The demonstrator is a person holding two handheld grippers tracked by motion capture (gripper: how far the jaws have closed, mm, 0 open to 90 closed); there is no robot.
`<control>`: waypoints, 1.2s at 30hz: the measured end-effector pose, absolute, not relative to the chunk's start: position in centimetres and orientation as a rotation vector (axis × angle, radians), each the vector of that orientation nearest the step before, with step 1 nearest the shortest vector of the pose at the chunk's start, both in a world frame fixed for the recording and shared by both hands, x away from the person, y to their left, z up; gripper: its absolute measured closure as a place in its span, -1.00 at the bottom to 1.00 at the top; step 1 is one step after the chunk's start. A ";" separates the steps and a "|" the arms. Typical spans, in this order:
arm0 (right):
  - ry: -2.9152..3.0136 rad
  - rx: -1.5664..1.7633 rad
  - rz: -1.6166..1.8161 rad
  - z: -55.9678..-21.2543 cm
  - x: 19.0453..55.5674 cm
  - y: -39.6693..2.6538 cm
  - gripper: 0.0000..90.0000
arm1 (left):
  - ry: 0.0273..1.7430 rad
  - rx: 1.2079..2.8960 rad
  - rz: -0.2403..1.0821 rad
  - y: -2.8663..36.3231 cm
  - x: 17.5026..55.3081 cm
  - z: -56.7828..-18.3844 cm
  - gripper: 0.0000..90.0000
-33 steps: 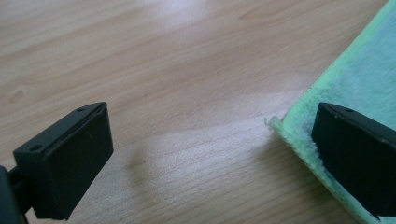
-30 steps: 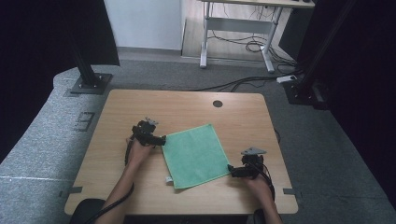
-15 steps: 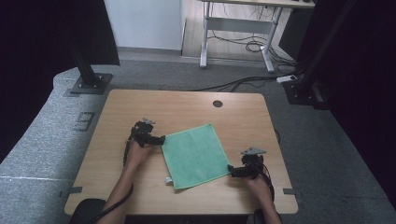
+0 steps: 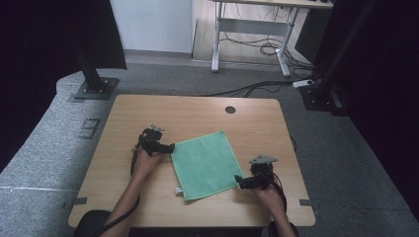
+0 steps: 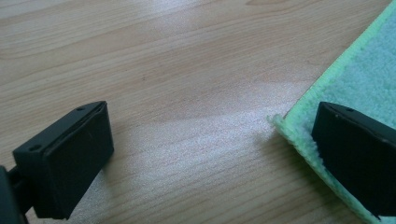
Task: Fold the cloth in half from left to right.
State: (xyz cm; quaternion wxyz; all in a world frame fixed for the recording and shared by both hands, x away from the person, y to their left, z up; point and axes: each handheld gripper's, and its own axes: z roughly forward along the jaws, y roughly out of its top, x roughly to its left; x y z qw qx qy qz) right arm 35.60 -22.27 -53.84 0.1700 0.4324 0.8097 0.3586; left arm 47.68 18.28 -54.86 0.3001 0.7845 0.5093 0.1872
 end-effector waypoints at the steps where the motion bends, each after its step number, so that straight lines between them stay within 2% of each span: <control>1: 2.308 1.222 1.032 -53.7 35.5 -21.9 -1.00 | 1.352 2.082 0.496 18.3 47.7 -54.9 -1.00; 16: 2.509 1.028 1.125 -53.6 33.9 -16.1 -0.97 | 1.303 2.099 0.483 18.8 47.5 -54.9 -0.96; 20: 2.555 0.969 1.156 -53.5 33.4 -14.4 -0.91 | 1.303 2.099 0.484 18.8 47.5 -54.9 -0.96; 26: 2.624 0.872 1.184 -53.4 32.6 -12.2 -0.72 | 1.302 2.097 0.484 18.8 47.5 -54.9 -0.96; 36: 2.725 0.736 1.177 -53.5 31.5 -8.2 -0.64 | 1.302 2.096 0.483 18.8 47.5 -54.9 -0.96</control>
